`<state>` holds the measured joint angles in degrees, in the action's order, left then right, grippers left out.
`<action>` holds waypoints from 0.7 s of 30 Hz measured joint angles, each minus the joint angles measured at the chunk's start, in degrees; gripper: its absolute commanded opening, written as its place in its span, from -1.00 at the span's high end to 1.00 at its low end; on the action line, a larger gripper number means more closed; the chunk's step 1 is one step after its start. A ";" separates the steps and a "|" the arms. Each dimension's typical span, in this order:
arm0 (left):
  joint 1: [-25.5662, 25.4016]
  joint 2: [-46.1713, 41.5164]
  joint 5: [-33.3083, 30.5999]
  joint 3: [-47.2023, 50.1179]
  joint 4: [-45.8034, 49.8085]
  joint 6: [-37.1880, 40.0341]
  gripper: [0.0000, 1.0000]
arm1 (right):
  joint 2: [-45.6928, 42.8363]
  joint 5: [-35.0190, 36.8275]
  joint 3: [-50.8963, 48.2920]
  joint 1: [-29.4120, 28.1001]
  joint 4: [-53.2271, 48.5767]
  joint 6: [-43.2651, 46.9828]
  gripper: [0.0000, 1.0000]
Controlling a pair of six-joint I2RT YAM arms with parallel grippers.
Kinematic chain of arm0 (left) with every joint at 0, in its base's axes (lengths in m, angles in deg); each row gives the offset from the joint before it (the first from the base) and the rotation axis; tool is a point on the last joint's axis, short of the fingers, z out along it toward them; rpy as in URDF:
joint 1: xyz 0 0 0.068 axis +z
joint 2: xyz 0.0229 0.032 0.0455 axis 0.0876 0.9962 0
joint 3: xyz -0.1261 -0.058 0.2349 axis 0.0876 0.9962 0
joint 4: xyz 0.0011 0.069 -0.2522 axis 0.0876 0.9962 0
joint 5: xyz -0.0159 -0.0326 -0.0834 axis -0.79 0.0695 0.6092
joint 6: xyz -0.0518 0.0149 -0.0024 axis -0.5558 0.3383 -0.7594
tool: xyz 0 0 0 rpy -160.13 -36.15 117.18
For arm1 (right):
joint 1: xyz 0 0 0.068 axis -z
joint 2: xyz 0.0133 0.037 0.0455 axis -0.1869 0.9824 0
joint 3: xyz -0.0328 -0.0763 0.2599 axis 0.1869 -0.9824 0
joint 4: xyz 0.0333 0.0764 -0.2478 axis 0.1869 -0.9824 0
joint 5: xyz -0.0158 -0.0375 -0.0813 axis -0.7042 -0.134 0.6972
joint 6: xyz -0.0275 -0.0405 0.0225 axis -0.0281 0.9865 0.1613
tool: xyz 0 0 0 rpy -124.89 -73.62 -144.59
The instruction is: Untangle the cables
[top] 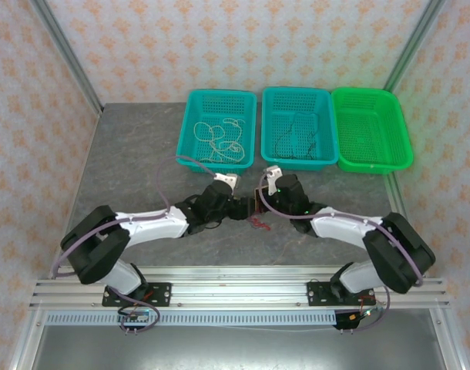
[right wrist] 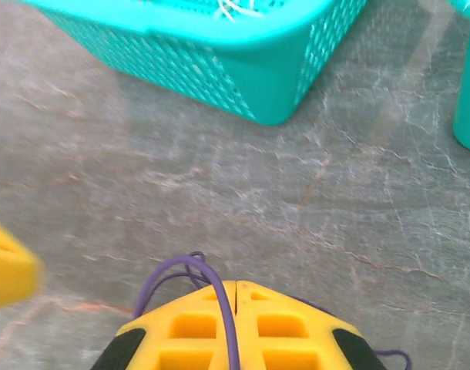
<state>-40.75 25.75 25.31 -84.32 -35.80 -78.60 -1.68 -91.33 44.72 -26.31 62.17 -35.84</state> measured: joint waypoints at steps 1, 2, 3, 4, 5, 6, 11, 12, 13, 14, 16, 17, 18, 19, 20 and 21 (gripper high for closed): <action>0.00 1.16 0.04 -0.22 -0.20 -0.11 -0.45 | -1.36 -0.79 -0.63 0.00 0.39 -1.11 1.00; 0.02 2.16 0.13 -0.42 -0.39 -0.13 -0.45 | -2.29 -1.49 -0.96 0.00 0.66 -2.01 1.00; 0.02 3.23 0.22 -0.70 -0.50 -0.15 -0.44 | -3.30 -2.45 -1.18 0.00 0.90 -2.99 1.00; 0.00 4.20 0.37 -1.05 -0.66 -0.17 -0.42 | -4.13 -3.34 -1.22 0.00 0.94 -3.91 1.00; 0.00 4.94 0.42 -1.42 -0.79 -0.20 -0.41 | -4.90 -3.98 -1.22 0.00 0.96 -4.85 1.00; 0.00 5.70 0.44 -1.92 -0.83 -0.33 -0.39 | -5.66 -4.39 -1.22 0.00 0.96 -5.90 1.00; 0.02 9.14 -0.09 -4.24 -1.44 -1.49 -0.22 | -10.14 -4.76 -1.22 -0.02 0.61 -11.93 1.00; 0.00 9.77 -0.39 -4.57 -1.42 -1.88 -0.18 | -11.80 -4.02 -1.22 -0.02 0.15 -13.38 1.00; 0.00 10.40 -0.72 -4.74 -1.46 -2.32 -0.11 | -13.53 -2.82 -1.22 -0.09 -0.46 -14.71 1.00; 0.00 10.95 -1.03 -4.76 -1.46 -2.75 -0.06 | -15.45 -1.25 -1.22 -0.11 -1.14 -16.17 1.00; 0.02 12.15 -1.62 -4.76 -1.49 -3.65 0.06 | -20.04 2.78 -1.16 0.09 -2.80 -19.23 1.00; 0.02 12.57 -1.77 -4.63 -1.53 -4.13 0.12 | -22.05 4.46 -0.94 0.42 -3.74 -20.68 1.00; 0.02 12.81 -1.88 -4.39 -1.68 -4.48 0.17 | -24.20 6.25 -0.50 0.98 -4.83 -22.25 1.00; 0.02 12.94 -2.01 -4.07 -1.73 -4.81 0.21 | -25.83 7.50 0.13 1.77 -5.75 -23.69 1.00; 0.02 12.94 -2.14 -3.78 -1.70 -5.01 0.22 | -26.97 8.48 0.81 2.51 -6.56 -24.96 1.00; 0.02 12.94 -2.32 -3.50 -1.70 -5.16 0.23 | -28.09 9.57 1.79 3.34 -7.32 -26.34 1.00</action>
<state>-40.73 38.69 23.00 -87.82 -37.50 -83.76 -29.77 -81.75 46.51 -22.96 54.85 -62.18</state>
